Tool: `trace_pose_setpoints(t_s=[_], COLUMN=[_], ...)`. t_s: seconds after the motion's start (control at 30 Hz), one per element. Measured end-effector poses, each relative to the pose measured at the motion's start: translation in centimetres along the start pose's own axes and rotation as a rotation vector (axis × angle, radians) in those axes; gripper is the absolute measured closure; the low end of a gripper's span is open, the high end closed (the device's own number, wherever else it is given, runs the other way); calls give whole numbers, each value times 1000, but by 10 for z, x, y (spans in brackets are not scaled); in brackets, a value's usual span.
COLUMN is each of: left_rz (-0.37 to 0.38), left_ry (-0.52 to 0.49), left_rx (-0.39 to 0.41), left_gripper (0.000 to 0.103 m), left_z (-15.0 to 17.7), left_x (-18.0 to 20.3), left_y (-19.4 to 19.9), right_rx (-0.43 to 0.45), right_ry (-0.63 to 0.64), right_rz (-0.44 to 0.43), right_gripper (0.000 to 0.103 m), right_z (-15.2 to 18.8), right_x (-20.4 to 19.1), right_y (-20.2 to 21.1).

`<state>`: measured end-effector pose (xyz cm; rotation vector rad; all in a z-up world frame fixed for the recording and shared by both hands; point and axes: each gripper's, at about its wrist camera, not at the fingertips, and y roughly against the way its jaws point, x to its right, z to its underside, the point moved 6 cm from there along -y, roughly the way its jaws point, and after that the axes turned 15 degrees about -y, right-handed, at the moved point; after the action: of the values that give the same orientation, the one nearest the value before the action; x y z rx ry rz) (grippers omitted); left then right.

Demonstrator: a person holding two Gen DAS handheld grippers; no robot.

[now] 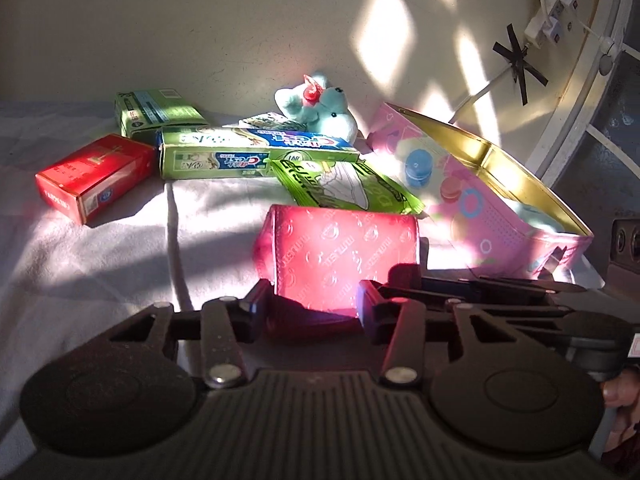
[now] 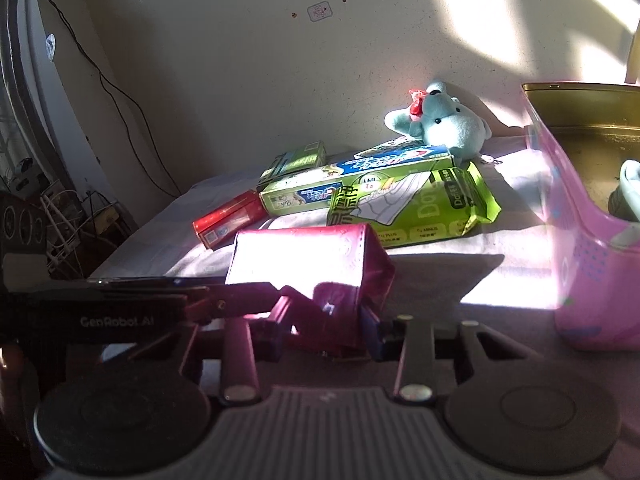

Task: Organize objects
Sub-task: 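Carry the pink wallet into the pink tin and open the left gripper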

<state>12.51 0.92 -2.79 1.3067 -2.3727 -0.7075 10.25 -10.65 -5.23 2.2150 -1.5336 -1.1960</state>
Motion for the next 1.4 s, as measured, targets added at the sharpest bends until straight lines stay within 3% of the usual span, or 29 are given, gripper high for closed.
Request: trace_pose_setpoints(t_s=[0.1, 0.23, 0.43, 0.6, 0.67, 0.73, 0.9, 1.03, 1.4], left_rz=[-10, 4, 85, 94, 91, 69, -27, -60, -127], left_ry=[-29, -87, -171, -234, -260, -270, -293, -312, -370], left_rx=[22, 111, 152, 100, 78, 55, 11, 18, 32], left_gripper=[58, 59, 59, 62, 72, 75, 68, 59, 53], left_z=[-8, -46, -100, -130, -138, -145, -154, -147, -108], left_x=[18, 45, 103, 152, 164, 172, 171, 170, 183], left_y=[12, 24, -11, -76, -98, -118, -145, -131, -56], right_rx=[72, 209, 326, 293, 246, 223, 272, 353, 426], right_ry=[35, 73, 50, -6, -18, -37, -24, -58, -93], right_rz=[1, 3, 98, 202, 218, 248, 374, 359, 253], right_gripper=[77, 77, 77, 77, 82, 84, 75, 73, 71], right_z=[-3, -28, -71, -106, -119, -128, -140, -135, -74], right_x=[-6, -5, 43, 105, 128, 148, 178, 181, 132], right_y=[20, 62, 113, 118, 111, 101, 89, 104, 158])
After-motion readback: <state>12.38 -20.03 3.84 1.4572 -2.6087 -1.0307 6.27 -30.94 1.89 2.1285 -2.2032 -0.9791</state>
